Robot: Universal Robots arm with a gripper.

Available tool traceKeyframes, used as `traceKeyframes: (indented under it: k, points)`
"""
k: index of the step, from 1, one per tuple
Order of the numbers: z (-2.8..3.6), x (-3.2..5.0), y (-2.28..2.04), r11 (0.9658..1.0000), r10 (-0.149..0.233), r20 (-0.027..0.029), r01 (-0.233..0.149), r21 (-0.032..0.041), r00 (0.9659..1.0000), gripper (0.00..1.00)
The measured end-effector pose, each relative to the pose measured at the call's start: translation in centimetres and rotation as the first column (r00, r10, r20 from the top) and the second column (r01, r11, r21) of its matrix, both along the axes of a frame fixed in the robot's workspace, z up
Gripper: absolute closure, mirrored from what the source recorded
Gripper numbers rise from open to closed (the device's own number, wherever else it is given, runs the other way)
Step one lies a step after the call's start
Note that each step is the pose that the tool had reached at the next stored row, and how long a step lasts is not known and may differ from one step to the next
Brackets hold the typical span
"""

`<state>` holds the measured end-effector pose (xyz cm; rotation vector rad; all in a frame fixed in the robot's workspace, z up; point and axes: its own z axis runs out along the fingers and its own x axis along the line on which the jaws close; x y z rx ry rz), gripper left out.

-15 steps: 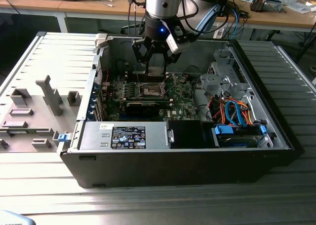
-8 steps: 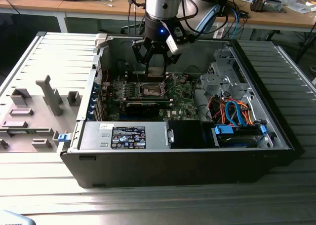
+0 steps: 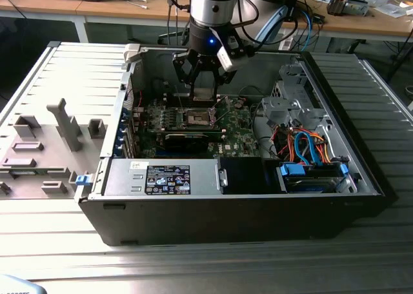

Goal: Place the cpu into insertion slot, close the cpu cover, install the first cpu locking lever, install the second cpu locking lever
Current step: 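Place the cpu into insertion slot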

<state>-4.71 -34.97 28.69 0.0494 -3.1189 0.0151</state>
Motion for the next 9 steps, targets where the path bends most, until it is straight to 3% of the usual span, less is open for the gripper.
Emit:
traceKeyframes:
  k: [9]
  points:
    - [-0.02,0.00,0.00,0.9999,-0.015,0.0001,0.015,0.0001,0.9999,0.45]
